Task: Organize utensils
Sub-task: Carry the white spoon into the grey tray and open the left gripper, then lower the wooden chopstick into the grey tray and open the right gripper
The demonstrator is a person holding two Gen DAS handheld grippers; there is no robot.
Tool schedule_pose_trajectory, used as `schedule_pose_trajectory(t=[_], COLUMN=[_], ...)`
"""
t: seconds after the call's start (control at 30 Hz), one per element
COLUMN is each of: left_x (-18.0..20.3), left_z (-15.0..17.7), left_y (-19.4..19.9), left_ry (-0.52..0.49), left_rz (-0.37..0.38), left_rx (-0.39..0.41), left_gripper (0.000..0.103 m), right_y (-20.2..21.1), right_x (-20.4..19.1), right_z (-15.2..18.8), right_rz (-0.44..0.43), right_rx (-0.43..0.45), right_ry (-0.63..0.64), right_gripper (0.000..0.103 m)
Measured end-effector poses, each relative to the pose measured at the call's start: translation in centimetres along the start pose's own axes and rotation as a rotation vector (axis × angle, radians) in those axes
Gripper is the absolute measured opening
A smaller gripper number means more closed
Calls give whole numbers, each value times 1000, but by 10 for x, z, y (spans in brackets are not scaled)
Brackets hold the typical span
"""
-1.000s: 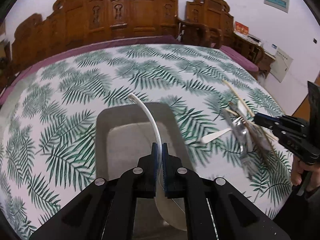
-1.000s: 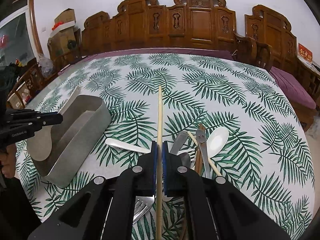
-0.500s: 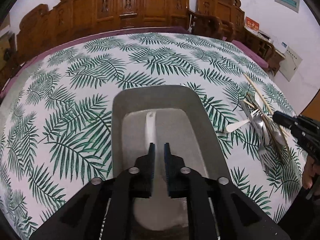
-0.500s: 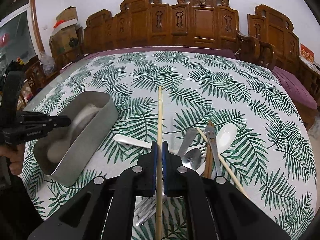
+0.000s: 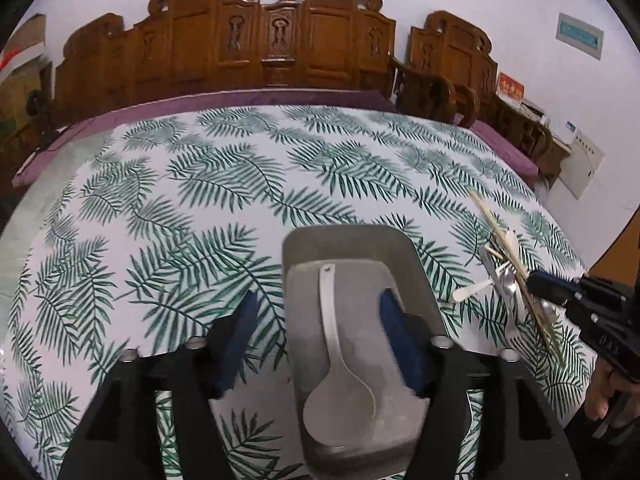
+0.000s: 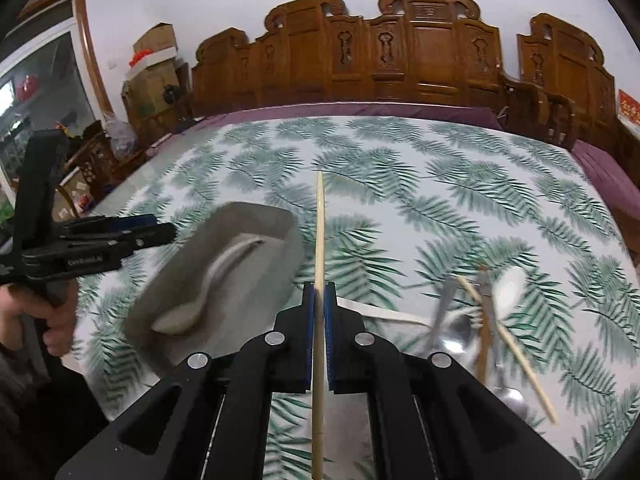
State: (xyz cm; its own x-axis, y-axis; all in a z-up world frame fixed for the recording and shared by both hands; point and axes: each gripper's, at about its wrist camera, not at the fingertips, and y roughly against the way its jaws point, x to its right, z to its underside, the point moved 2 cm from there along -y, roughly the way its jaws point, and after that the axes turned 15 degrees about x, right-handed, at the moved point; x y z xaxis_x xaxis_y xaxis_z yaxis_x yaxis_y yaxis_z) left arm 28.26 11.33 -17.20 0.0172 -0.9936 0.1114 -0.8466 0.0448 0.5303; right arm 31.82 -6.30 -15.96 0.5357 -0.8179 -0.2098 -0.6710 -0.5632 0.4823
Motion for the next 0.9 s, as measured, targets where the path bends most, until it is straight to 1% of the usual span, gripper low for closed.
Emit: schedule_pose_trajectory(t=[0.1, 0.27, 0.4, 0.63, 0.8, 0.87, 0.9], left_x=[-7, -21, -33, -45, -44, -44, -43], left_z=[-4, -10, -15, -18, -18, -18, -17], left_y=[5, 13, 22, 28, 28, 27, 27], left_ry=[8, 7, 30, 52, 52, 50, 49], left_rz=[-12, -36, -43, -55, -53, -51, -51], left_rx=[19, 41, 63, 79, 80, 78, 76], left_gripper=[68, 68, 68, 68, 68, 68, 68], right_y=[-10, -30, -54, -77, -90, -94, -94], right_x=[-20, -50, -66, -70, -68, -69, -68], right_z=[-4, -3, 5, 17, 16, 16, 15], right_rz=[-39, -85, -96, -72, -85, -81, -76], right_rx=[-2, -23, -70, -114, -130, -138, -139], right_ry=[-26, -56, -70, -110, -169, -163, -160], right_gripper=[6, 6, 6, 6, 6, 6, 8])
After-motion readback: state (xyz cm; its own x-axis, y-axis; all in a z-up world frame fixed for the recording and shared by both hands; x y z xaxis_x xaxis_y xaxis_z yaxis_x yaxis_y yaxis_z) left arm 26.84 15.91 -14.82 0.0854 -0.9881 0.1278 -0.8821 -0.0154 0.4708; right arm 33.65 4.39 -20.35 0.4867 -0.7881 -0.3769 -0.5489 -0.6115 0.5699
